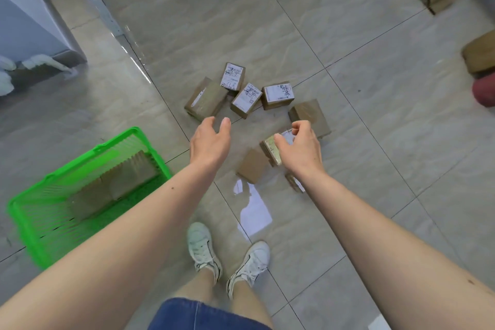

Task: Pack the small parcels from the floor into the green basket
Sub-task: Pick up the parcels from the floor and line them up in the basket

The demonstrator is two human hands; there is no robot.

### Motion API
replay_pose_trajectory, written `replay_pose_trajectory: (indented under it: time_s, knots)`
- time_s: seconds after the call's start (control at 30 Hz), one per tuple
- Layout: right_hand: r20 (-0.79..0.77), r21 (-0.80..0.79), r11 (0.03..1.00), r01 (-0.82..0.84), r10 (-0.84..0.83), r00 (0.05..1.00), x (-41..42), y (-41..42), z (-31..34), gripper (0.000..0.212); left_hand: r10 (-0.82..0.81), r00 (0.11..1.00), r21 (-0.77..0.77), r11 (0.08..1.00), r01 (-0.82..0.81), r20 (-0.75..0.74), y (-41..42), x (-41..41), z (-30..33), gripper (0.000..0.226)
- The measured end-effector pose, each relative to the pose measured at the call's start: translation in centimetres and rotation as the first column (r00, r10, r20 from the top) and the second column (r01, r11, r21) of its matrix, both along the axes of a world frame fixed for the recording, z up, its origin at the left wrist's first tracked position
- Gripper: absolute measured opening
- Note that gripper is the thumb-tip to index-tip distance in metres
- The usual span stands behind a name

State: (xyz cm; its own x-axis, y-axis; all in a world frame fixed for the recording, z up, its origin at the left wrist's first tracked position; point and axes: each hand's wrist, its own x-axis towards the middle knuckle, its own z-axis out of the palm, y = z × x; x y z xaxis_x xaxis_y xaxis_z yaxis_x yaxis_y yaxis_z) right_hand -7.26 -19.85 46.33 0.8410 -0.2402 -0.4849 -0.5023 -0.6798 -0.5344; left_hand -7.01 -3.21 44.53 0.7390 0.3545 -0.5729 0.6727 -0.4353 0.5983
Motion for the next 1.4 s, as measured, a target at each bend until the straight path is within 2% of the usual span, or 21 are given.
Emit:
replay_pose_trajectory:
  time_s: [0.23,0.47,0.53,0.63,0.73,0.8,0.9,1.03,1.17,1.27,1.3,1.4]
  knots:
    - [-0.089,-0.013,1.000,0.025,-0.026,0.996,2.9,-2.9,-7.0,0.059,-0.106,0.994,-0.062,0.993,0.103,-0.042,-2.5,2.6,-6.8,0.063]
    - [-0.281,0.008,0.999,0.035,-0.032,0.959,3.7,-4.4,-22.4,0.075,-0.167,0.980,-0.195,0.970,0.143,-0.110,-3.8,3.5,-22.3,0.075]
    - [-0.344,0.002,1.000,0.017,-0.015,0.939,3.4,-4.8,-27.5,0.072,-0.203,0.972,-0.207,0.962,0.176,-0.119,-4.2,3.4,-27.4,0.077]
    - [-0.442,0.025,0.999,-0.034,0.041,0.896,3.1,-5.0,-34.5,0.049,-0.270,0.951,-0.244,0.942,0.229,-0.152,-4.8,3.1,-34.8,0.076]
    - [-0.487,0.061,0.993,-0.101,0.118,0.866,3.1,-4.7,-40.0,0.055,-0.347,0.918,-0.292,0.913,0.284,-0.193,-5.2,3.0,-41.0,0.084]
    - [-0.515,0.091,0.994,-0.066,0.104,0.851,2.9,-4.5,-42.4,0.062,-0.376,0.901,-0.299,0.904,0.306,-0.216,-5.5,2.8,-44.0,0.082]
    - [-0.533,0.145,0.989,-0.017,0.093,0.841,3.0,-4.4,-45.0,0.056,-0.398,0.889,-0.355,0.884,0.305,-0.226,-5.9,2.4,-46.9,0.075]
    - [-0.520,0.151,0.988,0.001,0.079,0.851,3.4,-4.4,-46.2,0.050,-0.395,0.903,-0.345,0.882,0.321,-0.172,-6.0,2.7,-48.5,0.038]
    - [-0.483,0.154,0.988,-0.017,0.090,0.871,3.7,-3.6,-43.9,0.045,-0.327,0.938,-0.330,0.903,0.274,-0.117,-5.2,2.5,-45.6,0.048]
    - [-0.462,0.147,0.989,-0.026,0.092,0.882,4.0,-2.6,-39.9,0.040,-0.270,0.955,-0.344,0.914,0.214,-0.122,-3.9,2.0,-41.6,0.033]
    - [-0.445,0.142,0.989,-0.034,0.094,0.891,4.0,-2.1,-38.3,0.042,-0.242,0.963,-0.350,0.918,0.188,-0.118,-3.3,1.7,-39.9,0.031]
    - [-0.366,0.110,0.991,-0.071,0.107,0.924,4.2,-0.3,-33.3,0.065,-0.148,0.985,-0.363,0.926,0.107,-0.086,-1.6,1.1,-34.1,0.036]
